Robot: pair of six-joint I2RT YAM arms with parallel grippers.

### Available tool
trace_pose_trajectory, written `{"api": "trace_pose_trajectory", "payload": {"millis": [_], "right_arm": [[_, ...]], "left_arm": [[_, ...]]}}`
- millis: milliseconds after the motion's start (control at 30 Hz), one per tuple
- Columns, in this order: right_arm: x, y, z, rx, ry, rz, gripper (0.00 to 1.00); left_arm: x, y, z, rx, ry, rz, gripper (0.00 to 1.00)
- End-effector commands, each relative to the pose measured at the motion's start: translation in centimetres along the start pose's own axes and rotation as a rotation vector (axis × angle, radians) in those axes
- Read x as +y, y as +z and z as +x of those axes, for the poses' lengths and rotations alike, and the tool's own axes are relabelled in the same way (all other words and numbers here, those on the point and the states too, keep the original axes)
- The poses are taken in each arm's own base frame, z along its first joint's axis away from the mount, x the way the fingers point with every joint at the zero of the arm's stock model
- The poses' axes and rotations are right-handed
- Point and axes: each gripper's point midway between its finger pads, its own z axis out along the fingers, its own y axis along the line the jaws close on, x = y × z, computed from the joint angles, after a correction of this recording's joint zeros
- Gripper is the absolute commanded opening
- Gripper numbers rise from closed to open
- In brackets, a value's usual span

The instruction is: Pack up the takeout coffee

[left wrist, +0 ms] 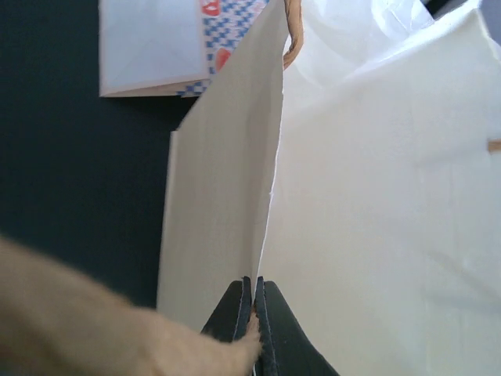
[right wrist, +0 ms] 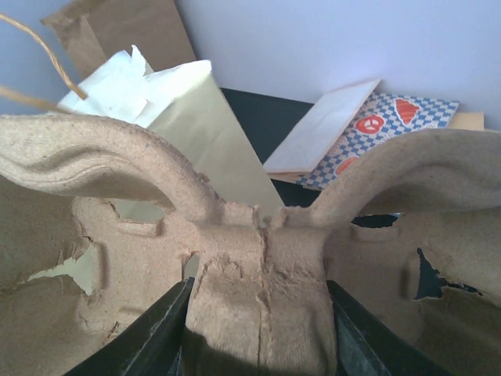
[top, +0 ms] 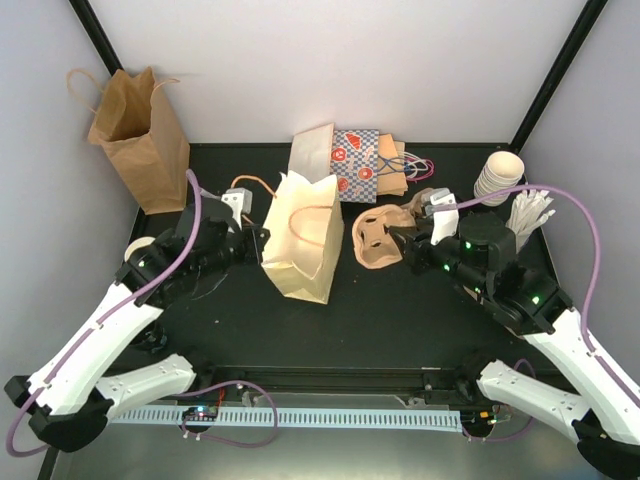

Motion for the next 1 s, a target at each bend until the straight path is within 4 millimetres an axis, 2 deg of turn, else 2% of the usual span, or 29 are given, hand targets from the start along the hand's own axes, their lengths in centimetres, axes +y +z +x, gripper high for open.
{"api": "trace_pose_trajectory", "payload": {"millis": [0,200,433,700,833,967], "right_arm": [[1.1,-2.0,-2.6,-0.061,0.009,-0.051,0.43],[2.0,-4.1,-5.0,-0.111,0.034,-0.087,0.43],[2.3,-5.2,-6.3,-0.148,0.063,-0.103,0.42],[3.6,-4.7,-6.5,-0.143,0.096,-0.175,0.41],[3.7,-3.5,-5.7,-0.116,0.109,-0.183,0.41],[3.9,-2.0,-4.4,-0.068,0.109,-0.196,0.4]], "left_arm": [[-2.3,-1.0,0.1,-0.023,0.199,0.146,0.02],[-2.4,-1.5,0.2,0.009,0.399,0.132,0.02],[-1.8,-1.7,-0.9,0.017,0.567,0.052,0.02],[-0.6,-1.4,-1.6,-0.013,0.725,-0.109,0.02],[-0.2,-0.8,-1.0,-0.02,0.807,-0.194,0.02],[-0.9,0.1,0.4,0.015,0.853,-0.166,0.02]]}}
